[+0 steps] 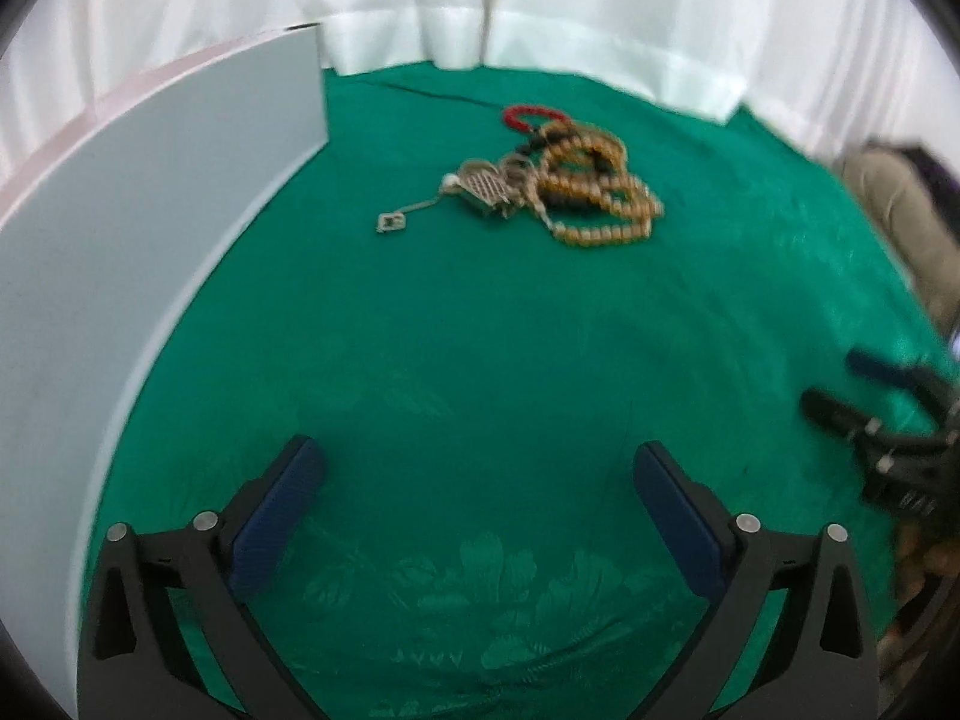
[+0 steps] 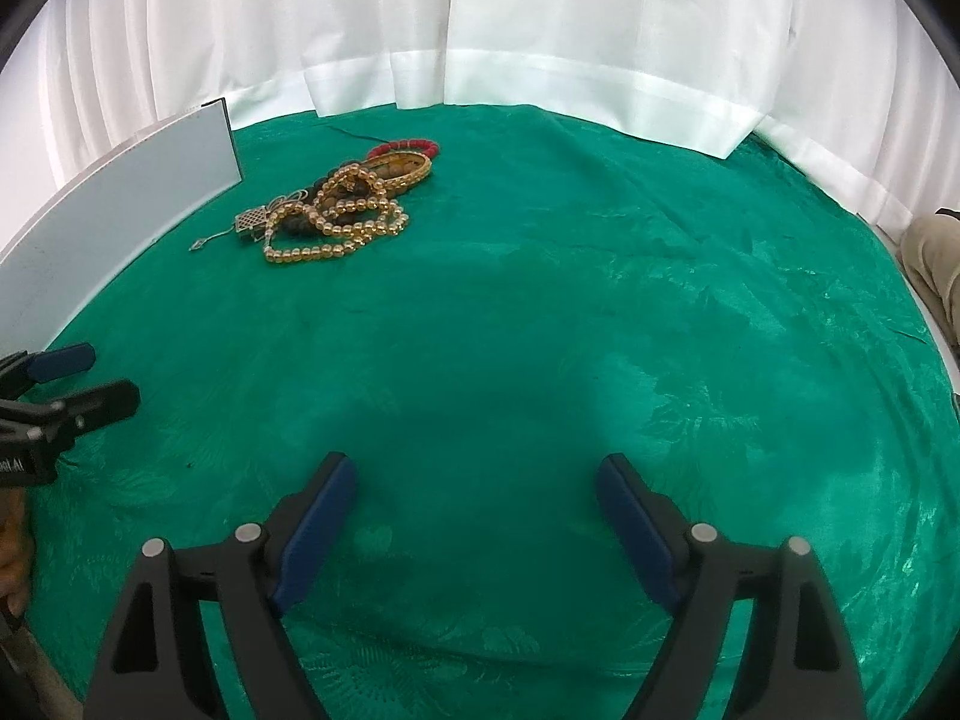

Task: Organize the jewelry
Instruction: 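Move the left tool toward the beaded bracelets in the pile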

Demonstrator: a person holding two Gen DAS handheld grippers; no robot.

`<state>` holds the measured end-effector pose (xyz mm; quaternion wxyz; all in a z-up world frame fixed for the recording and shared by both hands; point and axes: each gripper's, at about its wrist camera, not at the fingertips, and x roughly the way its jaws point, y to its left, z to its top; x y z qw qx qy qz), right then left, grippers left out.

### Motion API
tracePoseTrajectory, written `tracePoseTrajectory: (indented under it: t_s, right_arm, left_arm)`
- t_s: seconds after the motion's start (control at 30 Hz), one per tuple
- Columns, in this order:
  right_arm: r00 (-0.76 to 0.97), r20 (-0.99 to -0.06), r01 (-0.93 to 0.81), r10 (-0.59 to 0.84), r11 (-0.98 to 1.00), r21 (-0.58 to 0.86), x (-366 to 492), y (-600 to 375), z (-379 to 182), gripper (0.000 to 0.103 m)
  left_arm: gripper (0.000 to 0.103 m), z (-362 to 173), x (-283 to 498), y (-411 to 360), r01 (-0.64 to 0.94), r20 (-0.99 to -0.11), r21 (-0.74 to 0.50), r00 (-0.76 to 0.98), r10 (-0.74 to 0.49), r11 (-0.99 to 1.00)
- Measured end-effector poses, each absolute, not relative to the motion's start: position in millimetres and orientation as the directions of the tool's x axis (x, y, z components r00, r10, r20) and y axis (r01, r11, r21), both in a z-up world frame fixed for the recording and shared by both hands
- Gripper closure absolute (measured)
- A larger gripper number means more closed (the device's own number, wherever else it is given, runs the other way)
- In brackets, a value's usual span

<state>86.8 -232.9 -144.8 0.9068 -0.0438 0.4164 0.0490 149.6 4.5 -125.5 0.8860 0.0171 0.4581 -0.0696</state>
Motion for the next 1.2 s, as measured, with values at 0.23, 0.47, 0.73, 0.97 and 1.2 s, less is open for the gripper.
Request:
tracePoseTrajectory:
  t_s: [0.23,0.47,0.73,0.97,1.2]
  right_arm:
    - [0.649,-0.759,-0.124,0.051,0.991,-0.039,87.2,-232.4,-145.5,0.017]
    - [0.648,-0.76,-0.125,0.052,0.991,-0.039,87.3,-232.4,-145.7,0.017]
    - [0.648,-0.76,-0.124,0.051,0.991,-0.039,87.3,-232.3,-145.3,0.017]
    - [0.648,-0.76,-0.123,0.051,0.992,-0.039,87.4,-232.0,-145.1,0.017]
    - [0.648,-0.76,-0.123,0.05,0.992,-0.039,87.5,-231.7,-145.2,0.017]
  left_arm:
    - [0.001,-126.7,145.7,2.5,0.133,-0.817,-0.006,0.57,-0.081,0.991]
    - [0.001,-125.9,143.2,4.3,0.135,-0.816,-0.007,0.571,-0.083,0.991]
    - [0.001,-126.0,143.2,4.3,0.134,-0.815,-0.007,0.573,-0.084,0.991]
    - [0.001,-125.9,143.4,4.4,0.134,-0.815,-0.007,0.574,-0.084,0.991]
    - [0.0,-125.9,143.2,4.5,0.134,-0.814,-0.008,0.574,-0.084,0.991]
